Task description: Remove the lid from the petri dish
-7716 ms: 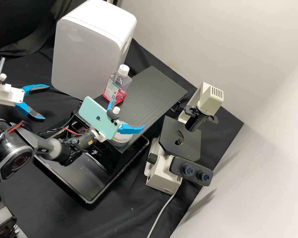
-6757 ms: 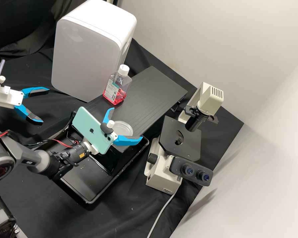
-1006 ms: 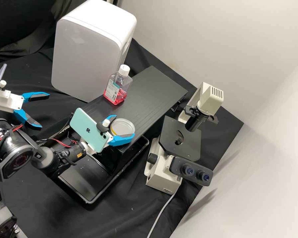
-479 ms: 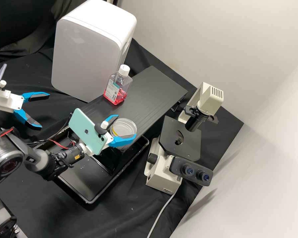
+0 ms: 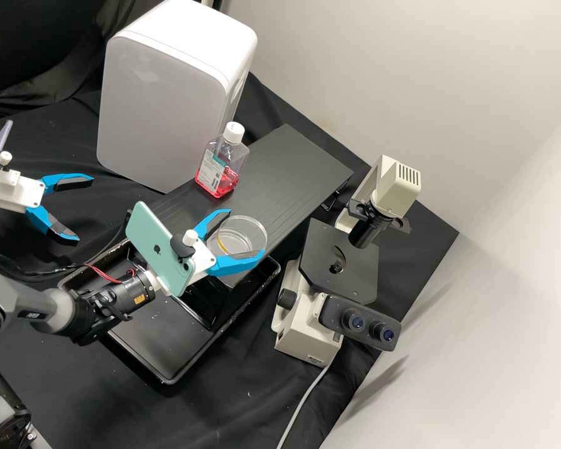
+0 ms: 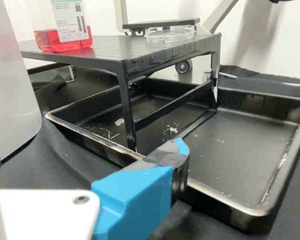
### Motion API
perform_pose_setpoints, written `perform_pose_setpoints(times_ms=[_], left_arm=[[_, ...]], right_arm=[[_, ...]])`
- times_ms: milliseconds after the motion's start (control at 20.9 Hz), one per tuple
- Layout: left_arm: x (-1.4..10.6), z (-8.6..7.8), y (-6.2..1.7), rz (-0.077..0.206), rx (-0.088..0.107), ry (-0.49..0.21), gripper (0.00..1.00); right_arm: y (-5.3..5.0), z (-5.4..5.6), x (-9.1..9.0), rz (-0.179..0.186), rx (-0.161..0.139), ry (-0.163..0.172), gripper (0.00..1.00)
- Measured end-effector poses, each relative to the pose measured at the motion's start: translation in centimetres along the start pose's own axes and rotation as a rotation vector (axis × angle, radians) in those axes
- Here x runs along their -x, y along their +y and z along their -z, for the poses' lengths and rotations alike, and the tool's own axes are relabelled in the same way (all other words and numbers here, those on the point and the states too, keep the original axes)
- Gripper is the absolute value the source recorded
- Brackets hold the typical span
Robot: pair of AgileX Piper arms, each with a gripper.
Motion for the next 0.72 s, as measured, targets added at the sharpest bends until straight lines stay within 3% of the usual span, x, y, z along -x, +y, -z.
perform_pose_setpoints(times_ms=[240,431,575,719], left_arm=[[0.0,0.0,0.0,0.0,0.0,0.0,1.0],[0.0,0.0,0.0,0.0,0.0,0.0,1.0],[0.0,0.0,0.0,0.0,0.0,0.0,1.0],[0.0,0.0,0.0,0.0,0.0,0.0,1.0]], right_arm=[[-1.3,1.6,0.3,0.04,-0.02,0.051,0.0],[-3.7,3.3,0.8,0.119,0.003,0.101,0.0],[-5.2,3.9,1.1,0.17,0.023,0.111,0.0],[-6.0,4.0,1.2,0.195,0.041,0.111,0.0]])
